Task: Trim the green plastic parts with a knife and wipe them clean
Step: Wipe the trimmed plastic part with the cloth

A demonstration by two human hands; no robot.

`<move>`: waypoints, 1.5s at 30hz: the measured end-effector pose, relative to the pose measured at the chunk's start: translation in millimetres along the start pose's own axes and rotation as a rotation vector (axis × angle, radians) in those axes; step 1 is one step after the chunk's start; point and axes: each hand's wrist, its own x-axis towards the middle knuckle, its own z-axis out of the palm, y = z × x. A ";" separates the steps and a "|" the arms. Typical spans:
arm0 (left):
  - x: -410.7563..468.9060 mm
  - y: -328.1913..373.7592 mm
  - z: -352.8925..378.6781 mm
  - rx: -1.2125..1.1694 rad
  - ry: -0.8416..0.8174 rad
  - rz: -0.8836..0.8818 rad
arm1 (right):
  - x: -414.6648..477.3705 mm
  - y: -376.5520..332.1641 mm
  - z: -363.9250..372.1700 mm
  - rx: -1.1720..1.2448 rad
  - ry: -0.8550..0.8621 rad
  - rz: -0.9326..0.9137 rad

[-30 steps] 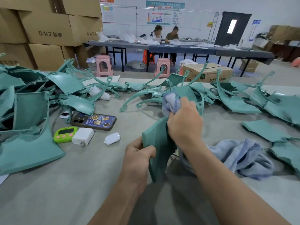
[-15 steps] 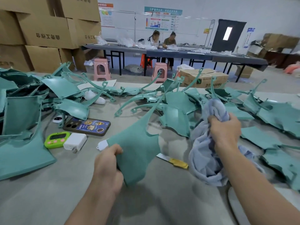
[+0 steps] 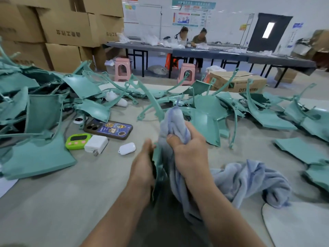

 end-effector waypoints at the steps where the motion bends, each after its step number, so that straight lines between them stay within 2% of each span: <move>1: -2.4 2.0 -1.6 -0.150 -0.029 -0.101 | -2.6 -0.3 6.3 -0.102 -0.008 -0.061; 3: -6.8 11.8 -5.9 -0.243 -0.121 -0.109 | -12.3 1.3 19.8 -0.222 -0.036 -0.162; 5: -6.6 19.4 -14.5 -0.276 -0.118 -0.078 | -23.2 4.7 33.0 -0.267 -0.053 -0.213; 15: -3.9 25.5 -35.8 -0.246 0.033 -0.086 | -62.7 13.0 24.9 -0.613 -0.238 -0.076; 18: -5.7 27.4 -34.8 -0.254 0.034 -0.073 | -79.1 7.8 9.4 -0.687 -0.334 -0.090; 22: -5.7 27.9 -29.5 -0.338 0.007 -0.070 | -98.4 4.3 -6.4 -0.669 -0.479 -0.149; 28: -4.2 34.1 -18.3 -0.265 -0.061 -0.129 | -80.8 8.5 2.1 -0.607 -0.350 -0.258; 32: -2.2 36.0 -13.0 -0.243 -0.073 -0.181 | -59.4 8.9 9.3 -0.487 -0.243 -0.078; 34: -5.0 28.9 -14.1 -0.311 -0.089 -0.180 | -49.0 10.1 10.2 -0.586 -0.200 0.005; 37: -4.1 26.0 -20.1 -0.364 -0.066 -0.124 | -45.8 5.9 14.5 -0.878 -0.280 -0.008; 39: -3.0 27.8 -24.1 -0.374 -0.067 -0.092 | -49.5 0.7 12.5 -0.981 -0.349 -0.033; 42: 1.9 33.5 -33.9 -0.385 -0.096 -0.022 | -56.4 -2.9 3.1 -1.155 -0.509 -0.182; 45: 9.4 36.4 -33.6 -0.302 -0.094 0.025 | -62.6 -9.7 -5.8 -1.067 -0.541 -0.171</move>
